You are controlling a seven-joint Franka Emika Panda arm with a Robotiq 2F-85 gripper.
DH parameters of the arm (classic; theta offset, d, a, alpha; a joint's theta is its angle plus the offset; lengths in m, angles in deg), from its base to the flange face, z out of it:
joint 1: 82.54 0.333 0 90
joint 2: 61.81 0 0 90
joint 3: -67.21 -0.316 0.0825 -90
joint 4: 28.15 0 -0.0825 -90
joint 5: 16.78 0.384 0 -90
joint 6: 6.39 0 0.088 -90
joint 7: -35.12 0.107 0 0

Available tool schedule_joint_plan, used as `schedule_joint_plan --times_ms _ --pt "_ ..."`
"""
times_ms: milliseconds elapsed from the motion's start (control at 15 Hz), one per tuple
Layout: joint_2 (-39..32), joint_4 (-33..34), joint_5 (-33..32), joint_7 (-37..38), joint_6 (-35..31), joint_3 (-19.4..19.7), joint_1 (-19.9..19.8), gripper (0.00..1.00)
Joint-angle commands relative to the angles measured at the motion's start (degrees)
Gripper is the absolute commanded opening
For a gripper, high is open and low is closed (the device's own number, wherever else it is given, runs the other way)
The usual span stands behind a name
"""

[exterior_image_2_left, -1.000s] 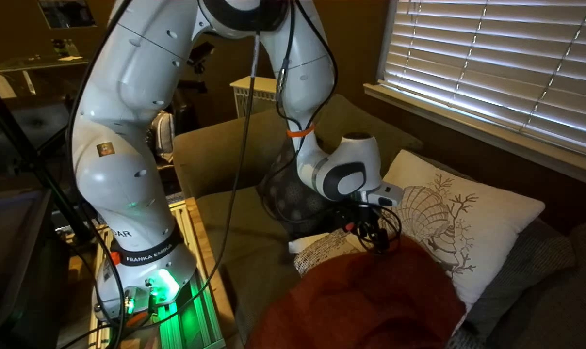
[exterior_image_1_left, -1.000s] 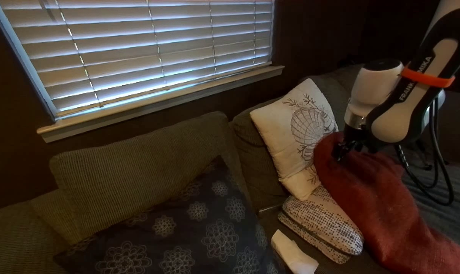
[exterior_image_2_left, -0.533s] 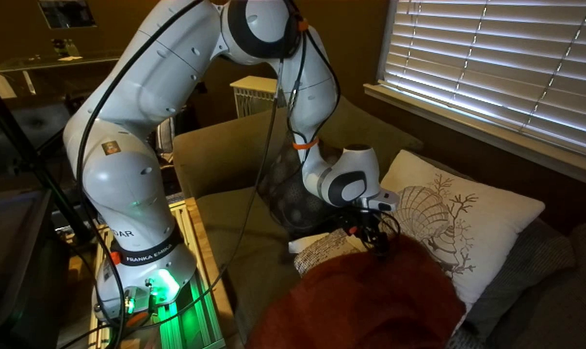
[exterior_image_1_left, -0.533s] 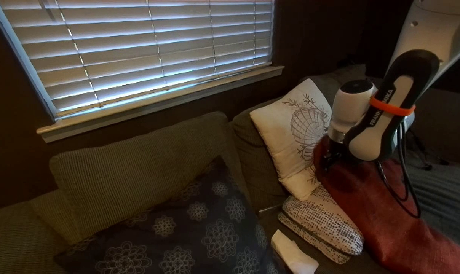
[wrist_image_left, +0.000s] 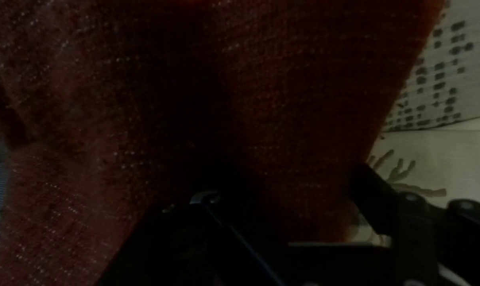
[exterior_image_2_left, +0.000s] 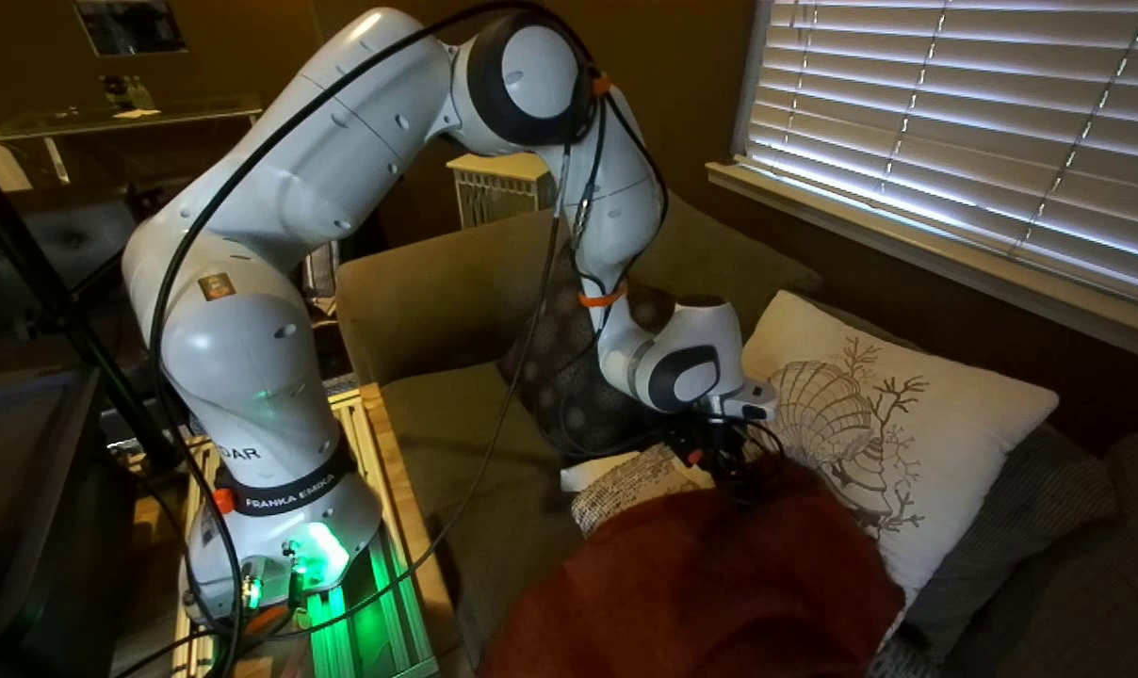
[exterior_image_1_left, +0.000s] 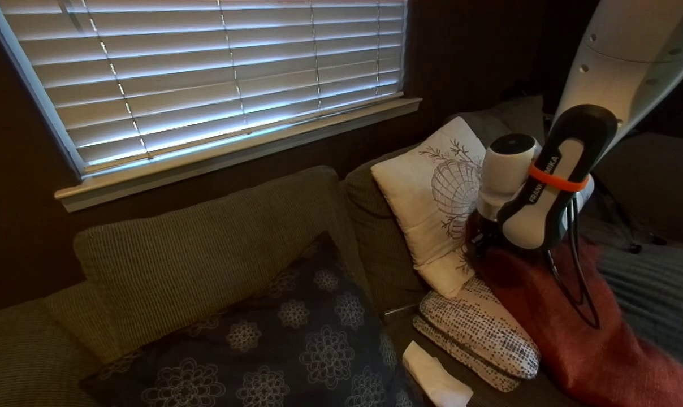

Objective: Move the blanket to the right and the remote to the left

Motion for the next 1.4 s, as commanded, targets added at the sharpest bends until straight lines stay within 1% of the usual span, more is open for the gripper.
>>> schedule_joint_plan --times_ms 0,67,133,267,333,400,467,600,667,933,1333 --pt "-2.5 2.8 1.5 0.7 1.5 1.7 1.8 0.45" --pt "-2.6 2.8 1.5 0.7 1.5 1.9 2.1 0.39" --pt "-2.7 2.8 1.5 0.8 1.5 2.3 2.3 0.31" --pt "-2.3 2.4 1.3 0.5 1.8 2.8 2.6 0.18" --pt "-1.7 2.1 1.1 0.0 2.8 2.4 2.2 0.10" --pt "-1.6 2.0 0.9 0.0 3.5 2.8 2.4 0.04" --pt "-1.0 1.6 0.4 -0.4 4.5 2.9 2.4 0.01" --pt "0.2 0.6 -0.8 -1.6 6.3 3.4 2.3 0.00" --pt "0.9 0.2 -1.4 -2.3 7.1 3.4 2.1 0.02" --pt "4.2 -1.5 -3.8 -6.3 8.1 3.6 0.1 0.02" --pt "8.6 -3.6 -7.4 -9.5 8.1 6.7 -2.2 0.02"
